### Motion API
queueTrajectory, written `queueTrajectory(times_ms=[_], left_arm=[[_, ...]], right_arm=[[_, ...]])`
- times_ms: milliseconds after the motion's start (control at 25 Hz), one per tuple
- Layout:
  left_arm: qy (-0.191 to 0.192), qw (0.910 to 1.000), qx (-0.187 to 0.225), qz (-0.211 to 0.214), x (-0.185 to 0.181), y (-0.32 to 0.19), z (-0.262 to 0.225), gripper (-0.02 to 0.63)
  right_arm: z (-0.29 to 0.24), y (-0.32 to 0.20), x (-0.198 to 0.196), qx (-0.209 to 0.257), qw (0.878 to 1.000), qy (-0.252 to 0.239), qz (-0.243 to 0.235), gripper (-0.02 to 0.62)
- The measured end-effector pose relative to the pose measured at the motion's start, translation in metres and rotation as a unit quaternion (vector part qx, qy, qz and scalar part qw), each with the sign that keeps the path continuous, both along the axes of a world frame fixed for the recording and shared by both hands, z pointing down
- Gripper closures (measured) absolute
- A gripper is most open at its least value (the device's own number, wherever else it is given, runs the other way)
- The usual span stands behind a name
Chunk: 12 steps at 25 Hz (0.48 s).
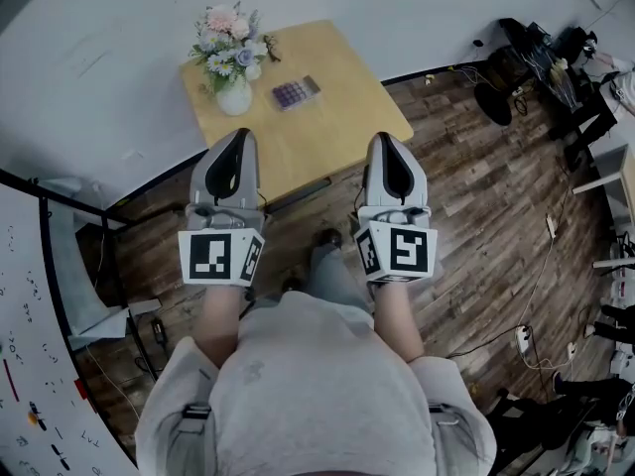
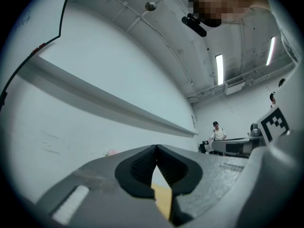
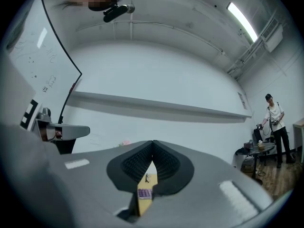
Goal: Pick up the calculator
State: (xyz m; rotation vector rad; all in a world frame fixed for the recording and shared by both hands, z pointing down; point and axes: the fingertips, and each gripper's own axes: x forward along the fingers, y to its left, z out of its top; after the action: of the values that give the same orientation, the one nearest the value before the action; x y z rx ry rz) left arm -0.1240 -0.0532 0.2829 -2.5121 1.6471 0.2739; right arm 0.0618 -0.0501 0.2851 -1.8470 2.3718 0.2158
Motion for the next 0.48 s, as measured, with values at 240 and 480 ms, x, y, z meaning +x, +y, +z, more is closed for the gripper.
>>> queueTrajectory(times_ms=[240,480], left_arm=[[-0.002,1.0000,0.000,-0.006,0.001,-0.020,0.001,0.600],[-0.006,0.9999,0.003,-0.015,0.007,-0.051,-0.002,0.601]], right_arm=[[0.002,-0.022,0.000,0.001,1.000,0.002,-0.007,0.595],[-0.003,-0.057,0.004,0.005,1.000,0.002,-0.019,0.594]])
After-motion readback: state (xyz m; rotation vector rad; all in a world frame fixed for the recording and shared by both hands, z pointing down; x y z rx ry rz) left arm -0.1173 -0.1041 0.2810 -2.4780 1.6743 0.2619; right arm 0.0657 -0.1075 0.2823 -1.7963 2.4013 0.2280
